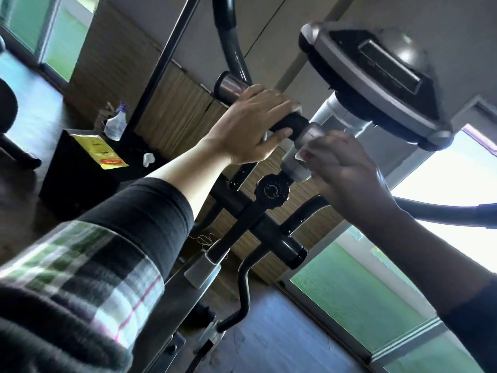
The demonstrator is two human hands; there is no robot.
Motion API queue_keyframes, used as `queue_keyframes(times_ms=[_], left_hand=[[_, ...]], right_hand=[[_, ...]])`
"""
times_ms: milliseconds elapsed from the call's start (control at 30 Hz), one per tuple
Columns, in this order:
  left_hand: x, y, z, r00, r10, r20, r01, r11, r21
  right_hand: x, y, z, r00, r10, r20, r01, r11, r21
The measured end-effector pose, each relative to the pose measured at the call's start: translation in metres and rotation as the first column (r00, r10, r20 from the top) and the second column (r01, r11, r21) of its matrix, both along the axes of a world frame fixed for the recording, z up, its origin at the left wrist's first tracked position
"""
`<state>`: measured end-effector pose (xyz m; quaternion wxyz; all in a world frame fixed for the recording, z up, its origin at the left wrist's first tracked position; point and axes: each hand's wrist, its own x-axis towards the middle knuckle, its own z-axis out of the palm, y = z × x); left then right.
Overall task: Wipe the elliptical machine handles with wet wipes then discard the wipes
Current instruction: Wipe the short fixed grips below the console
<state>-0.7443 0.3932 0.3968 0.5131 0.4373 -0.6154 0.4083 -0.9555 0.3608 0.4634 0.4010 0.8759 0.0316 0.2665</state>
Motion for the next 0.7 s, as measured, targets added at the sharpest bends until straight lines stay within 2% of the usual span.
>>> queue_keyframes(times_ms=[167, 267, 333, 433, 567, 700], left_hand=[[-0.001, 0.003, 0.0, 1.0, 0.013, -0.018, -0.013, 0.999, 0.033], [-0.002, 0.008, 0.003, 1.0, 0.014, -0.023, -0.012, 0.996, 0.083], [-0.005, 0.012, 0.004, 0.999, 0.027, -0.031, -0.024, 0.994, 0.104], [-0.014, 0.022, 0.008, 0.995, 0.058, -0.084, -0.043, 0.984, 0.173], [-0.034, 0.049, 0.012, 0.971, 0.142, -0.191, -0.061, 0.925, 0.375], [-0.077, 0.085, -0.007, 0.929, 0.24, -0.283, -0.039, 0.822, 0.568]], right_hand=[[0.014, 0.005, 0.006, 0.983, -0.019, 0.182, -0.047, 0.936, 0.35], [0.0, 0.007, 0.004, 0.976, -0.006, 0.216, -0.068, 0.94, 0.335], [-0.005, 0.011, 0.002, 0.972, -0.008, 0.235, -0.096, 0.9, 0.424], [-0.004, 0.019, 0.005, 0.967, -0.11, 0.228, 0.019, 0.93, 0.367], [-0.013, 0.03, 0.008, 0.956, -0.219, 0.194, 0.1, 0.867, 0.488], [-0.043, 0.041, 0.0, 0.954, -0.202, 0.221, 0.037, 0.813, 0.582]])
